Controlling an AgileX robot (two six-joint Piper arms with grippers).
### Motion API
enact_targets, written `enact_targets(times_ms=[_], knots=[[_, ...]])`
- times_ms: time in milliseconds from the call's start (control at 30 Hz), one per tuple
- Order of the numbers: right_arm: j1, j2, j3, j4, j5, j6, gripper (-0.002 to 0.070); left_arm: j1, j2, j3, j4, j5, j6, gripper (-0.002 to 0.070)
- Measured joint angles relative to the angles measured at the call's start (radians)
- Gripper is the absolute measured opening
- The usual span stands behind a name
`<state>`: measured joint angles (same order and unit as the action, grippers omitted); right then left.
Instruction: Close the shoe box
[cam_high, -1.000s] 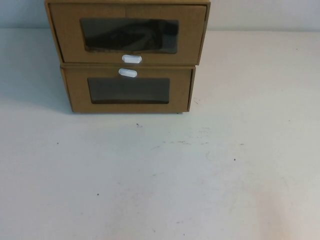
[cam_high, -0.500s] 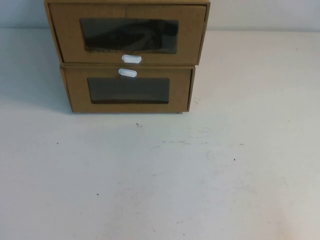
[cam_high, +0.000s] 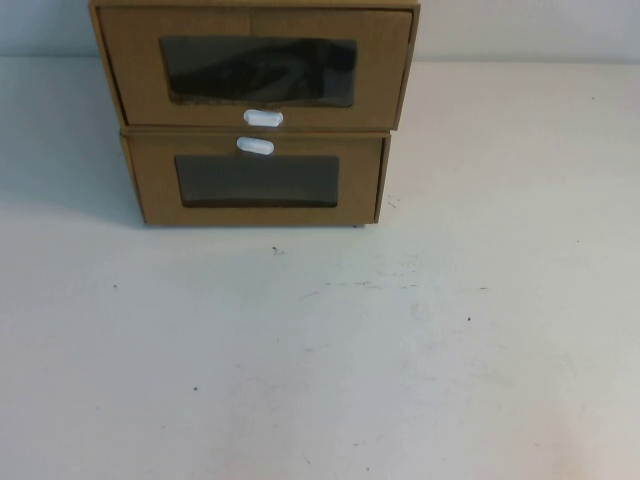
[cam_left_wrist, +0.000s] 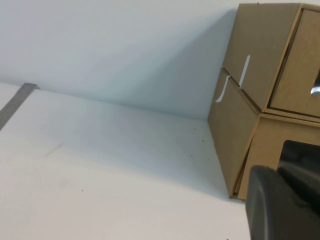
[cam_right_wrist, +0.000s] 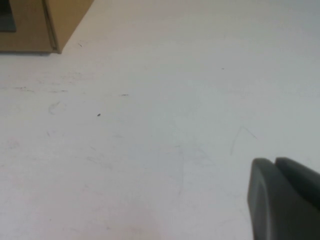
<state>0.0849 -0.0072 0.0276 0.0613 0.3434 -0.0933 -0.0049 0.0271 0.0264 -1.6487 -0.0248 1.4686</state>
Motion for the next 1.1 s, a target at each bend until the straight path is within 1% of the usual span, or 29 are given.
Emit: enact_targets(times_ms=[233,300,333,400,467,500,633,667,733,767,867,1100], knots=[[0.000,0.000,0.000,0.000,0.000,0.000,-0.0013,0.000,0.000,0.000,0.000,-0.005,0.000,-0.0005],[0.000,0.000,0.000,0.000,0.000,0.000,-0.0013,0.000,0.000,0.000,0.053,0.012,-0.005,-0.0005],[0.000,0.000,0.000,0.000,0.000,0.000,-0.0013,0.000,0.000,0.000,0.131,0.045,-0.018,-0.0005],[0.000,0.000,0.000,0.000,0.000,0.000,-0.0013,0.000,0.000,-0.011,0.344,0.143,-0.112,-0.0005],[0.000,0.000,0.000,0.000,0.000,0.000,-0.0013,0.000,-0.002,-0.038,0.605,0.261,-0.319,-0.0005],[0.000,0.000,0.000,0.001,0.000,-0.001,-0.0013,0.000,-0.002,-0.045,0.705,0.294,-0.413,-0.0005],[0.000,0.000,0.000,0.001,0.001,-0.001,-0.0013,0.000,-0.020,-0.031,1.177,0.369,-0.876,-0.0005],[0.000,0.000,0.000,0.001,0.001,-0.001,-0.0013,0.000,-0.028,-0.017,1.276,0.379,-0.981,-0.0005],[0.000,-0.002,0.000,0.002,0.002,-0.001,-0.0013,0.000,-0.035,-0.003,1.414,0.404,-1.137,-0.0005],[0.000,-0.002,0.000,0.002,0.002,-0.001,-0.0013,0.000,-0.035,-0.001,1.465,0.404,-1.198,-0.0005],[0.000,-0.002,0.000,0.002,0.002,-0.002,-0.0013,0.000,-0.035,-0.001,1.538,0.404,-1.277,-0.0005],[0.000,-0.002,0.000,0.003,0.002,-0.004,-0.0013,0.000,-0.037,-0.001,1.570,0.404,-1.304,-0.0005]])
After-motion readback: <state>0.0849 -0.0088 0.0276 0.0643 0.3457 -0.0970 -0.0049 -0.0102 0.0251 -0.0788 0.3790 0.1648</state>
